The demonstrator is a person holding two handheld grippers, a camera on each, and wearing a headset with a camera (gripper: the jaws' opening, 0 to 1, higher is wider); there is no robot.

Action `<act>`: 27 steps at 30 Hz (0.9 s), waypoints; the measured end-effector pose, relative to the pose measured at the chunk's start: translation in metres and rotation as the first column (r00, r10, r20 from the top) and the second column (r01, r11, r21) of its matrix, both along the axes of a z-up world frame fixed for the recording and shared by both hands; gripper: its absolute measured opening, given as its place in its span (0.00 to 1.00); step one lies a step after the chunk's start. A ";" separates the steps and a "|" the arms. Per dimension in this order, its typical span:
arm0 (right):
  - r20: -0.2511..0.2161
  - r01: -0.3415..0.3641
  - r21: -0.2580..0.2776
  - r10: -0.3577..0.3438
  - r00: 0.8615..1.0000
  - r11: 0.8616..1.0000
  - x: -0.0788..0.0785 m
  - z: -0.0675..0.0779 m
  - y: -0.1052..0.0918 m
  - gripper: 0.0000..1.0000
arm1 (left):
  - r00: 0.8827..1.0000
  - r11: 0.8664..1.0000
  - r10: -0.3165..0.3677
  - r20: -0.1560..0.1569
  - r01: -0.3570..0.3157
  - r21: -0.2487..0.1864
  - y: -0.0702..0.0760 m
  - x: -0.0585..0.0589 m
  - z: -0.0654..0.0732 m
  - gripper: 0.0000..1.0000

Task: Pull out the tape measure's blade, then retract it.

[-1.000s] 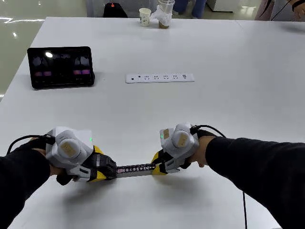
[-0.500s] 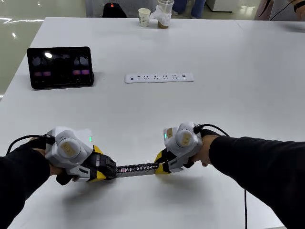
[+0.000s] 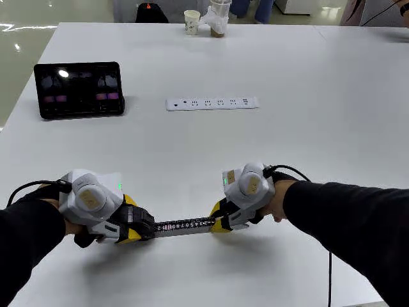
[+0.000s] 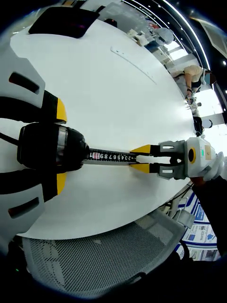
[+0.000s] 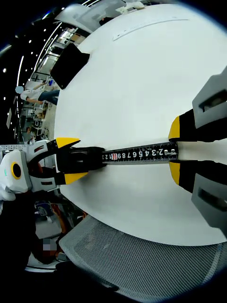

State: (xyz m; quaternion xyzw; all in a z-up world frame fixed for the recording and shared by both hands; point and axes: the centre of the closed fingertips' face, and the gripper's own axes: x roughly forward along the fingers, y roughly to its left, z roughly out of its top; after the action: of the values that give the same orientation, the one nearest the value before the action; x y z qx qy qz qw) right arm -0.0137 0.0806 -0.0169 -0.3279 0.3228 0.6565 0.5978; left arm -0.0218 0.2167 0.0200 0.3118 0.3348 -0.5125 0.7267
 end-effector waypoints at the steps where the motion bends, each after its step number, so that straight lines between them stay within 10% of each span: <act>1: 0.001 0.000 0.000 0.000 1.000 1.000 0.000 0.000 0.000 0.11 | 1.000 1.000 0.000 0.001 0.000 0.000 0.000 0.000 0.000 0.31; 27: 0.003 0.002 -0.009 -0.002 1.000 1.000 0.003 0.002 -0.012 0.11 | 1.000 1.000 0.001 0.004 -0.001 -0.005 0.000 -0.001 0.001 0.31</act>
State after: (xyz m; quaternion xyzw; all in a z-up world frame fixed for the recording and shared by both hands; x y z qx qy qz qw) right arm -0.0110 0.0684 -0.0148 -0.3314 0.3251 0.6540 0.5973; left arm -0.0227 0.2165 0.0205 0.3109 0.3320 -0.5123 0.7284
